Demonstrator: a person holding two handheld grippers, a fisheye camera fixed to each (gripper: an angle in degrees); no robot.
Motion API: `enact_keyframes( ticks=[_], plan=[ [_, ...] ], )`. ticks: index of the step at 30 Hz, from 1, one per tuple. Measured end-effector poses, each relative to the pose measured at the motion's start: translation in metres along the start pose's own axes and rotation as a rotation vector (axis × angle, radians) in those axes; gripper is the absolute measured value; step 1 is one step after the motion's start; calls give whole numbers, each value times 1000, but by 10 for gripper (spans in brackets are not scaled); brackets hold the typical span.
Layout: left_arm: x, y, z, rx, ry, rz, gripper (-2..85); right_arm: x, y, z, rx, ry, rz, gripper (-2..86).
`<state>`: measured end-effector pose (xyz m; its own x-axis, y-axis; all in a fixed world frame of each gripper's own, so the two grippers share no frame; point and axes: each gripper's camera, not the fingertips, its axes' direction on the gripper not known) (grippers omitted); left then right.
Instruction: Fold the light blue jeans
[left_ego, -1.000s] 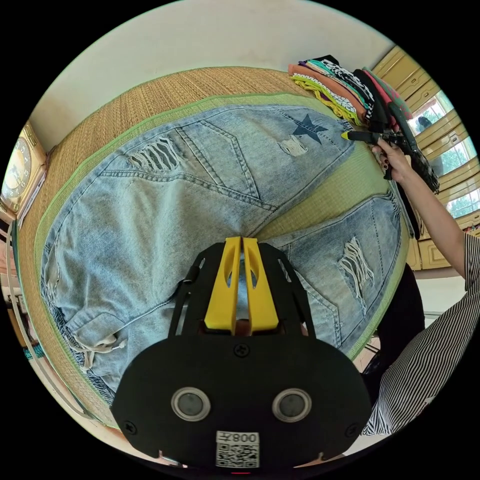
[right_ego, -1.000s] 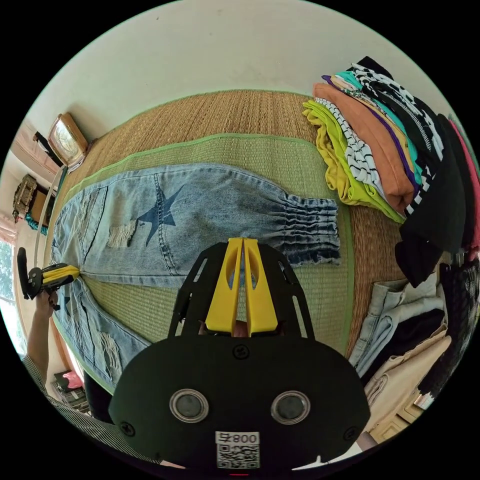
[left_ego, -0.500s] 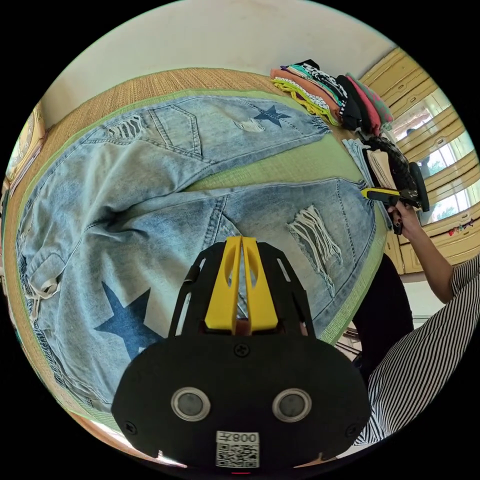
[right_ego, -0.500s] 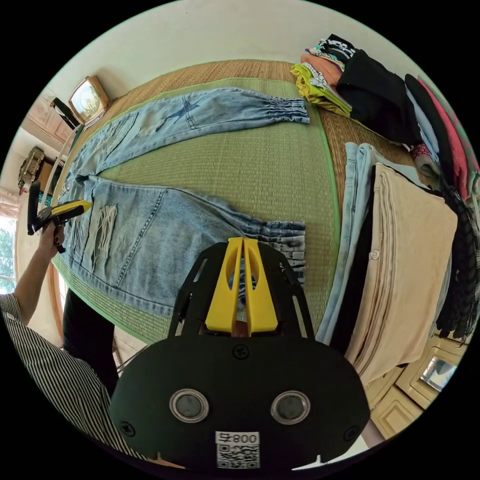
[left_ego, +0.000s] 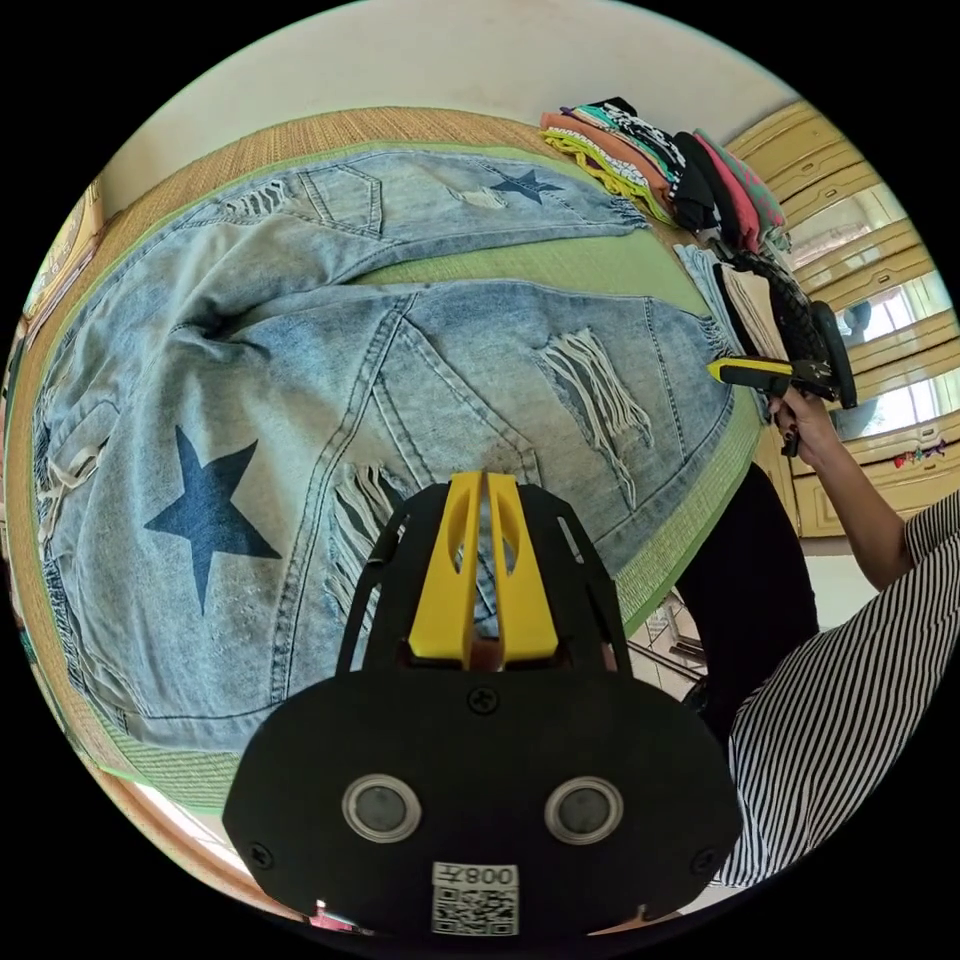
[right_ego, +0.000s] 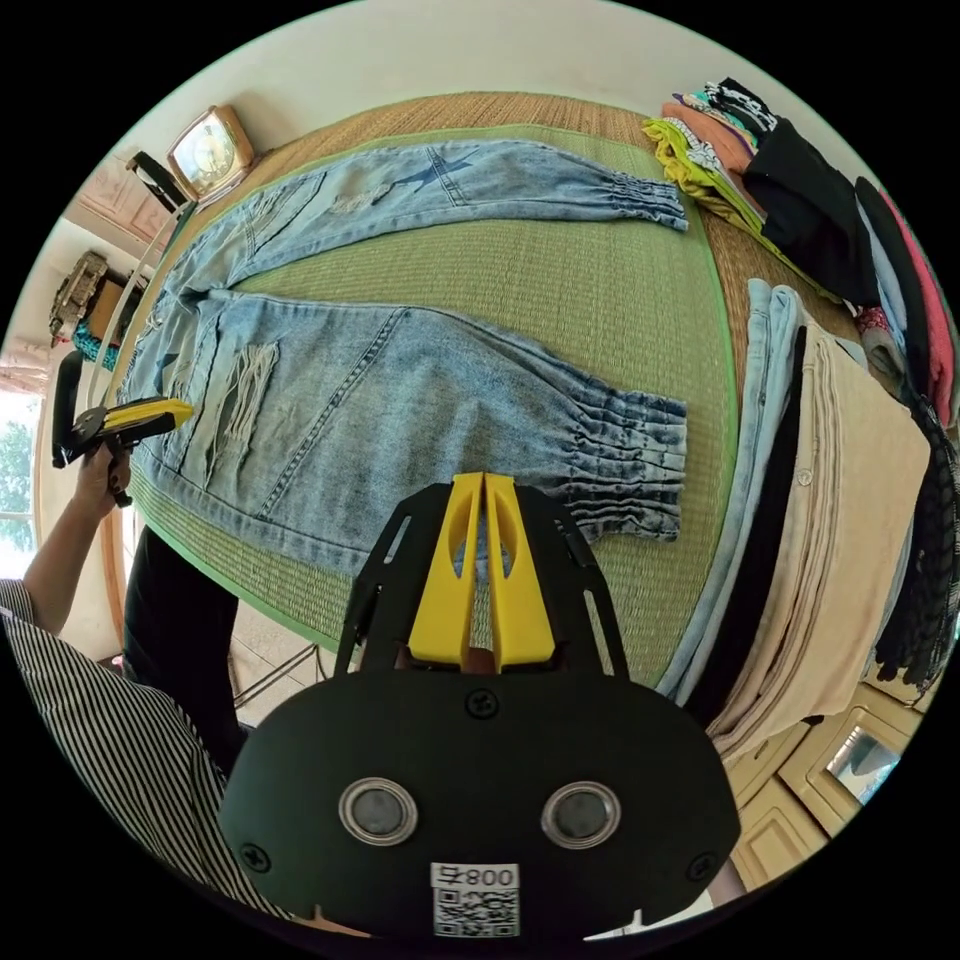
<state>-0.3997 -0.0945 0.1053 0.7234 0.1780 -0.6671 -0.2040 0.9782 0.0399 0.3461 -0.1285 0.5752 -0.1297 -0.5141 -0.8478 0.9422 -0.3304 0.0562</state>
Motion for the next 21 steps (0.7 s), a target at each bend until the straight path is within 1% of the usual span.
enact_keyframes(
  ticks=[4, 6, 8, 11, 16, 21],
  plan=[
    [0, -1, -15, -13, -11, -8, 8, -10, -4, 10, -28, 59, -47, 3],
    [-4, -1, -24, -13, 19, -22, 7, -9, -6, 15, -53, 62, -53, 3],
    [-12, 6, -47, 60, 93, -62, 5, -7, -7, 14, -59, 45, -46, 2],
    [-29, 21, -82, 173, 139, -106, 6, -8, -8, 6, -15, 29, -35, 3],
    [-74, 47, -131, 288, 123, -194, 16, -25, -29, 2, 58, -94, -71, 5],
    [-128, 56, -170, 351, 118, -292, 44, -82, -87, 26, 112, -221, -193, 23]
  ],
)
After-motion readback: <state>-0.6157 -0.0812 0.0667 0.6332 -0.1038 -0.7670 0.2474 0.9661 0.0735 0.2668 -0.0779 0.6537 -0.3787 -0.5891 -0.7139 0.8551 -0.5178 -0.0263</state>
